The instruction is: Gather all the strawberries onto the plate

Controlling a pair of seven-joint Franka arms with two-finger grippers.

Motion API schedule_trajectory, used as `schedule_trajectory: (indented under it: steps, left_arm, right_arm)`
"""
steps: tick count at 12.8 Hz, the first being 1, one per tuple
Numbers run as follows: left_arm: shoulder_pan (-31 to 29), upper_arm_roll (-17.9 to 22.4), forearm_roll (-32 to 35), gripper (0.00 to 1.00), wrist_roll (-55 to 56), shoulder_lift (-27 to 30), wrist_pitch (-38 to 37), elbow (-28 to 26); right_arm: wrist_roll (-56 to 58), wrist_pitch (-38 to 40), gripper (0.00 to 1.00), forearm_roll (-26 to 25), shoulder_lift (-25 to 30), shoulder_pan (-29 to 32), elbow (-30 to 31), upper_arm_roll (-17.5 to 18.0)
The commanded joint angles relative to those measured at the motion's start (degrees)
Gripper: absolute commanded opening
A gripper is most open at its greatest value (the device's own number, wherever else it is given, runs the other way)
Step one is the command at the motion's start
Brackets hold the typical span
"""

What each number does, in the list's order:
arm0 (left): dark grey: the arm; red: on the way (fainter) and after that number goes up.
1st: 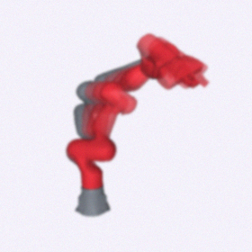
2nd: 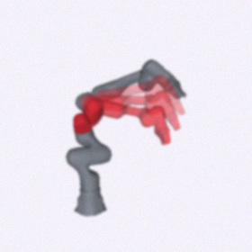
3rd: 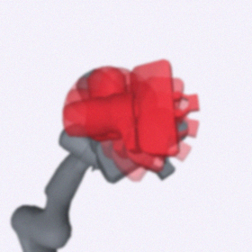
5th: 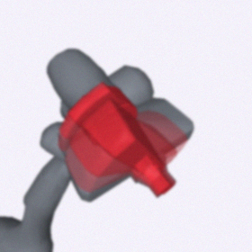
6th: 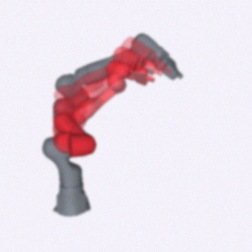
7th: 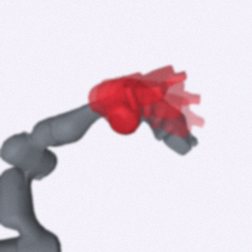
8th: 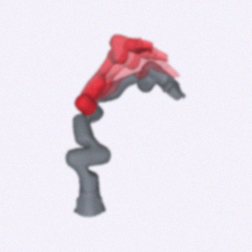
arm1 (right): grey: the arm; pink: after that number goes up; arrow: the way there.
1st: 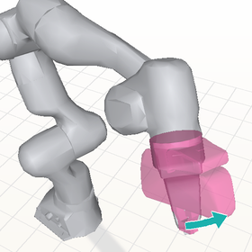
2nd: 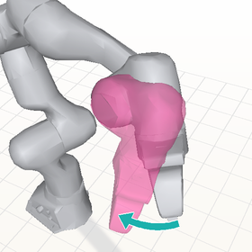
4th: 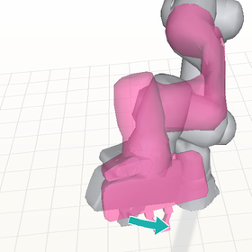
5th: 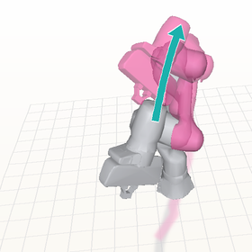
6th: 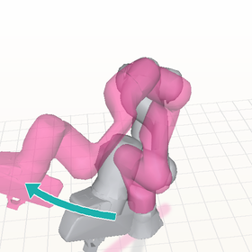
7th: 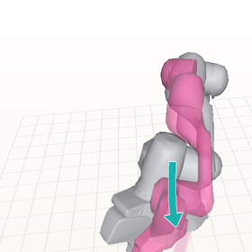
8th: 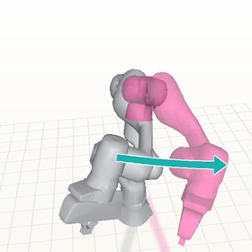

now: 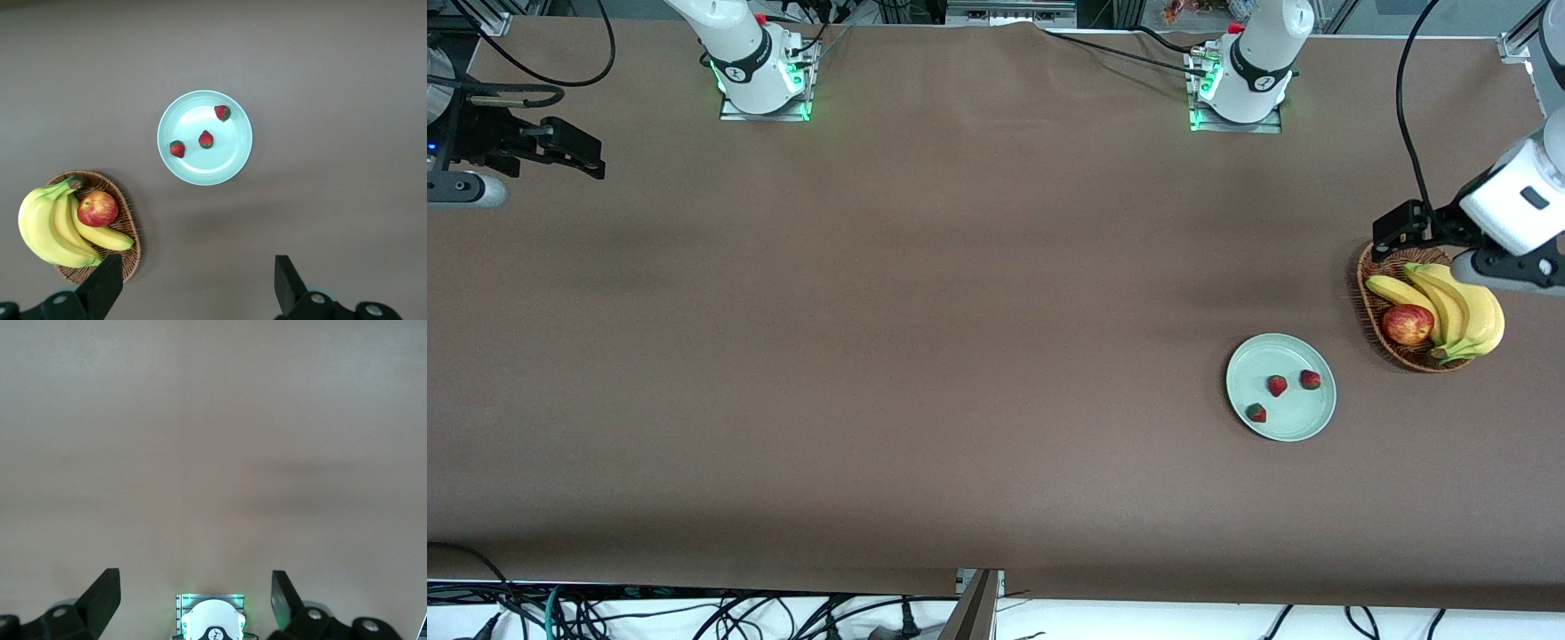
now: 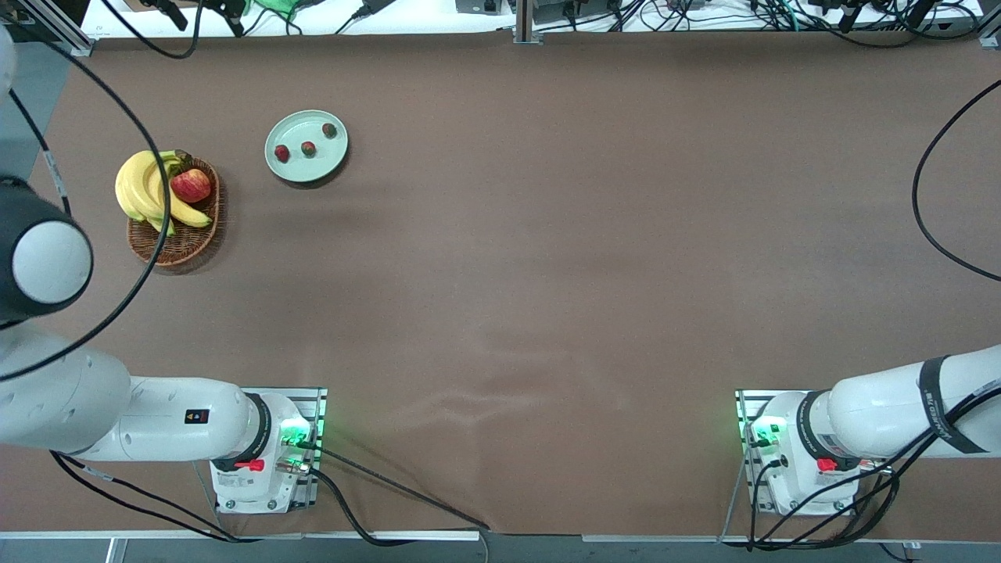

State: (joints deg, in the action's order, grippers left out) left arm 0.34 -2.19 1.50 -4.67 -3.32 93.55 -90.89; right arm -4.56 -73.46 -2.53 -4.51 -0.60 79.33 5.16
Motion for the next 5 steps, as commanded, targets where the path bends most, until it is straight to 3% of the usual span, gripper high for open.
schedule_trajectory:
  steps: [1,5]
  left_arm:
    - [1.6,1.1,-0.8,1.00,0.8,7.9,3.8,-11.6]
    - [1.2,0.8,-0.8,1.00,0.4,3.7,1.6,-6.0]
  right_arm:
    - [0.0,-0.3,1.00,0.2,0.6,0.3,0.2,0.3]
    - [0.0,-0.4,1.00,0.4,0.6,0.4,0.2,0.3]
